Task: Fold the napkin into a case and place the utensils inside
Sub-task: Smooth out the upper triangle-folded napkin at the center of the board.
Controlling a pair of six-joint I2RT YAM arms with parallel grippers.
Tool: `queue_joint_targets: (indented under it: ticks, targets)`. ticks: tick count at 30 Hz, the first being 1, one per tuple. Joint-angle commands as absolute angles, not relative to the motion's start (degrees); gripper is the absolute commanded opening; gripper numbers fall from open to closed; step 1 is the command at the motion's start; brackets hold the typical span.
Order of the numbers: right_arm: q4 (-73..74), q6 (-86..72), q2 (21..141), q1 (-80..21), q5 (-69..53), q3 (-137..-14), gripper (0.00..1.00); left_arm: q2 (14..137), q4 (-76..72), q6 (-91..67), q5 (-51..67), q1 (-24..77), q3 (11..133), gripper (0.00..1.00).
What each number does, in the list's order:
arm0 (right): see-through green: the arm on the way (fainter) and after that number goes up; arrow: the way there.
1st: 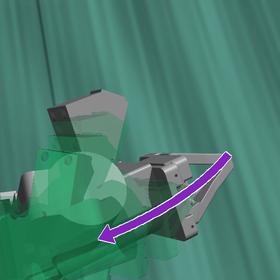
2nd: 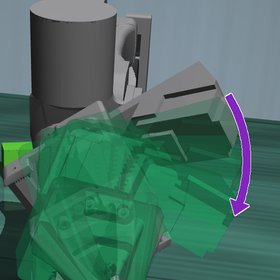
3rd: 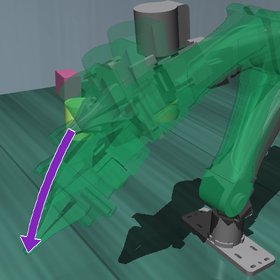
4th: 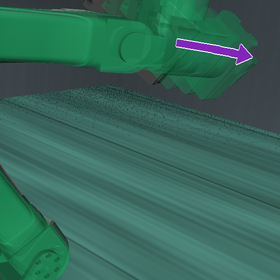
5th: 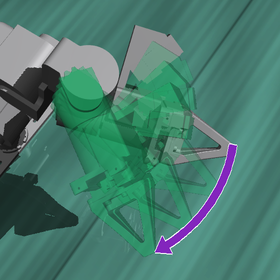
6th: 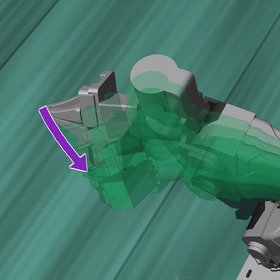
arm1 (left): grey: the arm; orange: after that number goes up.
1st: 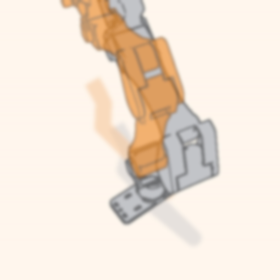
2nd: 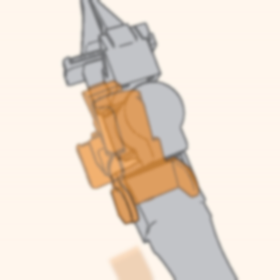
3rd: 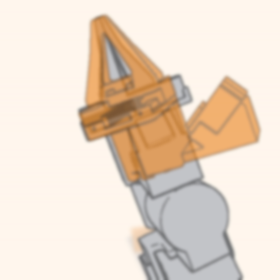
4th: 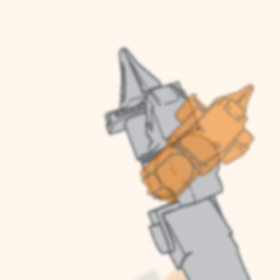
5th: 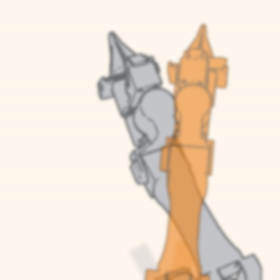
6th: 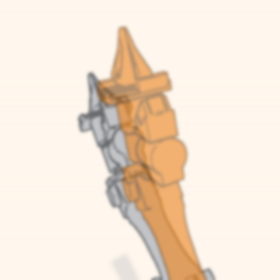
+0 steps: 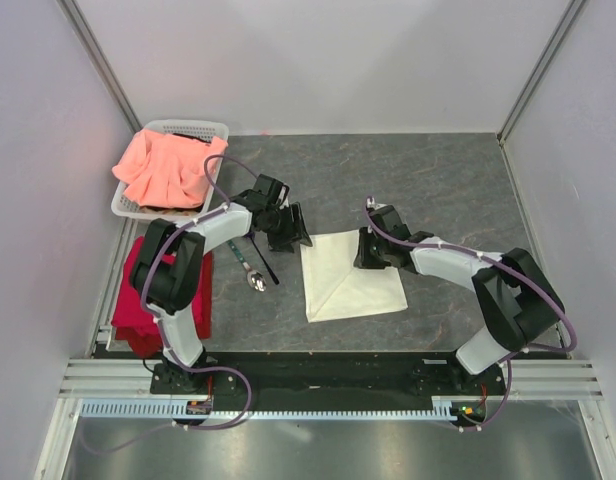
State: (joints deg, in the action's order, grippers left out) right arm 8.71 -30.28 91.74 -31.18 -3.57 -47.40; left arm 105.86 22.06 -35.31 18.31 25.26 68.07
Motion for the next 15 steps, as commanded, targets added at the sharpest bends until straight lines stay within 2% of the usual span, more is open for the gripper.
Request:
queue_joint_targets:
  ticks: [1,3,4,7,10,12,14,15]
  targets:
    - [11.6,-30.2,86.6,-33.5,-0.4,-50.3,0.31,107.2,20.0,-35.5,18.9,25.4,70.1,0.62]
    - [13.2,-30.1,85.5,-35.4,-0.4,-50.9,0.38,109.3,20.1,-35.5,18.4,25.1,71.3,0.57]
    - [13.6,-30.2,85.3,-36.1,1.0,-51.4,0.39,109.8,20.1,-35.6,18.5,24.9,71.5,0.48]
    - [15.2,-30.4,83.9,-39.5,2.7,-52.3,0.45,110.9,20.2,-35.9,18.6,24.5,72.6,0.33]
    - [16.9,-30.8,83.5,-43.3,4.6,-53.8,0.48,110.7,20.1,-35.9,19.4,24.5,73.0,0.21]
    - [17.5,-31.2,83.8,-46.7,5.4,-54.9,0.5,110.2,20.1,-36.0,19.2,24.5,72.8,0.17]
    - [17.9,-31.6,84.8,-50.7,7.0,-55.7,0.52,109.9,20.1,-35.9,19.6,24.4,72.4,0.17]
    - [18.2,-31.6,85.4,-51.8,7.5,-56.9,0.53,109.3,20.0,-35.9,20.0,24.4,72.2,0.23]
